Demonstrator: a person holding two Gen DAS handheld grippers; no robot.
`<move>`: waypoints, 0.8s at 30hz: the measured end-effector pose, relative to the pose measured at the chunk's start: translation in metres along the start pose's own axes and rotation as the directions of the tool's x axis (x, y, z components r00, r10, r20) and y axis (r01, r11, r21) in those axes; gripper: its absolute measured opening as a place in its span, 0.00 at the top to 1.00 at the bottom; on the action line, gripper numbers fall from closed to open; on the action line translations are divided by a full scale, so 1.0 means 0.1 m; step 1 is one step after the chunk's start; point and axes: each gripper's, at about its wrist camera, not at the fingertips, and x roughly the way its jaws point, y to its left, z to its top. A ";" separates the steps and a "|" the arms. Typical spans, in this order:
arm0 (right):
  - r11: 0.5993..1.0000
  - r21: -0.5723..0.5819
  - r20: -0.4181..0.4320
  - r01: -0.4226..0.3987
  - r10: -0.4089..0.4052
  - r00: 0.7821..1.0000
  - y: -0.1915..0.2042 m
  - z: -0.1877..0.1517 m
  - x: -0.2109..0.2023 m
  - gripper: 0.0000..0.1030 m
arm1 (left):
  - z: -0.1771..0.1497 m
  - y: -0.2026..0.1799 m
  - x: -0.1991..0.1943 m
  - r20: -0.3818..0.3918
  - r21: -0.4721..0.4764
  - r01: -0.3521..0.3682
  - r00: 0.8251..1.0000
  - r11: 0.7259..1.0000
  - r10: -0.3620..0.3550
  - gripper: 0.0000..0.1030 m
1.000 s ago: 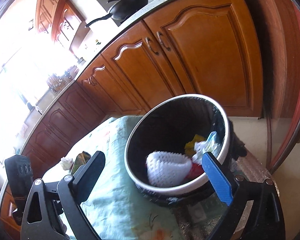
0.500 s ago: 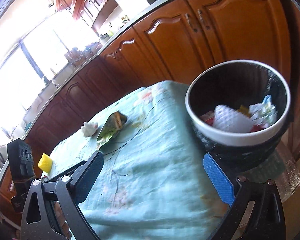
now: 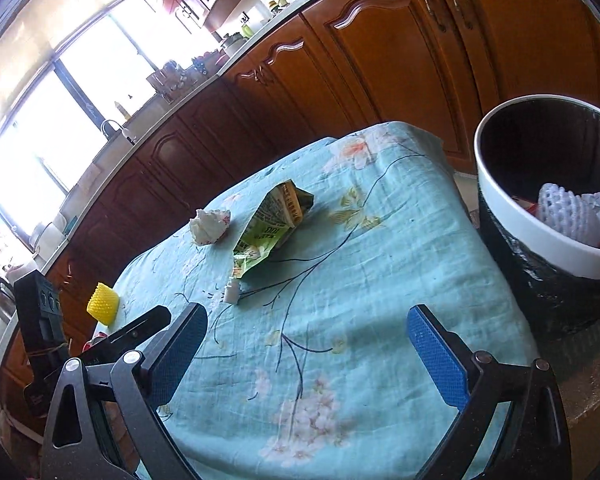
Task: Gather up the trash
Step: 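Move both open grippers back over the table toward the tissue ball and green pouch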
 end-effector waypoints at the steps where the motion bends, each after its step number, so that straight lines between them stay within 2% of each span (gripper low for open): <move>1: 1.000 -0.001 -0.004 -0.002 0.002 1.000 0.03 0.02 0.04 0.02 | 0.02 0.03 0.01 0.000 -0.006 -0.004 1.000 1.000 0.004 0.28; 10: 0.999 -0.016 -0.042 -0.028 0.027 0.999 0.17 0.17 0.40 0.02 | 0.26 0.20 0.15 0.006 -0.028 -0.021 1.000 0.999 0.022 0.28; 20: 0.992 0.099 -0.082 -0.080 0.088 0.993 0.14 0.41 0.86 0.05 | 0.77 0.28 0.59 0.012 -0.013 -0.048 0.999 0.999 0.048 0.28; 24: 0.983 0.155 -0.097 -0.094 0.110 0.989 0.10 0.52 1.03 0.12 | 0.95 0.31 0.85 0.001 -0.007 -0.068 0.998 0.998 0.068 0.28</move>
